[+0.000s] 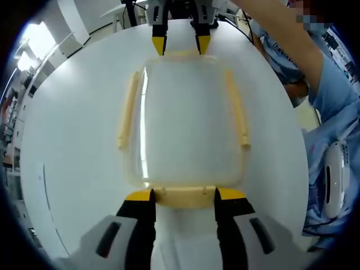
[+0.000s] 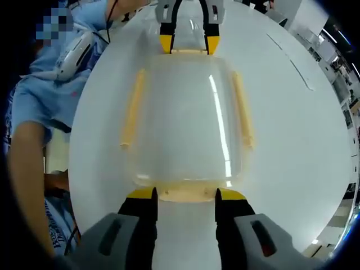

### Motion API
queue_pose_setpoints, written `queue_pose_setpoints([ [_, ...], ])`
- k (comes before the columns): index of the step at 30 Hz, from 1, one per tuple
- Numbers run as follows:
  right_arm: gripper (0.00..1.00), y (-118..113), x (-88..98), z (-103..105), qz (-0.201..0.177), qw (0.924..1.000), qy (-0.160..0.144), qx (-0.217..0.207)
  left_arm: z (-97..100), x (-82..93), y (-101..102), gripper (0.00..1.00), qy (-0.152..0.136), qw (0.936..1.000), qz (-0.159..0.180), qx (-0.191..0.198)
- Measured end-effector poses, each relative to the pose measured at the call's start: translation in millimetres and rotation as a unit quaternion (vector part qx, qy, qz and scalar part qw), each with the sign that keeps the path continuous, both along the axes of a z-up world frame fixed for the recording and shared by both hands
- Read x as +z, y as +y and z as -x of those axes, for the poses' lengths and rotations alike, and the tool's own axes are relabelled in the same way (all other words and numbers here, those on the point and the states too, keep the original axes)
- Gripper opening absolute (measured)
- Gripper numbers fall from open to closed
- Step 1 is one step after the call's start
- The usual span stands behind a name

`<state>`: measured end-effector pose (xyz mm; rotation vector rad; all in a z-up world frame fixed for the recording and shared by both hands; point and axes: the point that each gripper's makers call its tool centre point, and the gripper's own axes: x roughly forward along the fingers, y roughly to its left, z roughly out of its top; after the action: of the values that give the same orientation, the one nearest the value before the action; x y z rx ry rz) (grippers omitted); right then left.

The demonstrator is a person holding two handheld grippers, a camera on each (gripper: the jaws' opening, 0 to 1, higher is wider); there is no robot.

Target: Snap each plastic latch of the storage box into its locked position after aligning the lid with the box until every specified latch is closed and the lid sits flush.

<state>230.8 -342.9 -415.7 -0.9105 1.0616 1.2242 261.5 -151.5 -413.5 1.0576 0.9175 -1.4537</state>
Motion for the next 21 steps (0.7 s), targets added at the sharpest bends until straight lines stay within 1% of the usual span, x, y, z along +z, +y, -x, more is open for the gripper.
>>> queue_pose_setpoints([
  [4, 0.39, 1.7, 0.1, 0.4, 0.013, 0.9999, 0.002, 0.002, 0.3, 0.0, 0.7, 0.42, 0.0, 1.0, 0.0, 0.0],
  [7, 0.39, 1.0, 0.5, 1.0, 0.015, 0.9999, 0.003, -0.001, 0.2, 0.2, 1.1, 0.42, 0.001, 1.0, 0.003, 0.0],
  [9, 0.39, 1.6, 0.6, 1.6, 0.014, 0.9999, 0.003, -0.004, 0.2, 0.6, 1.6, 0.42, 0.003, 1.0, 0.008, 0.0],
  [15, 0.39, 0.5, 1.3, 0.7, 0.028, 0.9996, 0.007, -0.005, 0.0, 1.3, 0.9, 0.42, 0.007, 0.9996, 0.028, 0.005],
  [17, 0.39, 0.5, 1.3, 1.0, 0.026, 0.9996, 0.007, -0.007, 0.0, 1.3, 0.4, 0.42, 0.006, 0.9996, 0.026, 0.007],
  [21, 0.39, -0.8, 1.6, -0.2, 0.026, 0.9996, 0.007, -0.012, 0.0, 0.8, -0.9, 0.42, 0.003, 0.9999, 0.012, 0.005],
])
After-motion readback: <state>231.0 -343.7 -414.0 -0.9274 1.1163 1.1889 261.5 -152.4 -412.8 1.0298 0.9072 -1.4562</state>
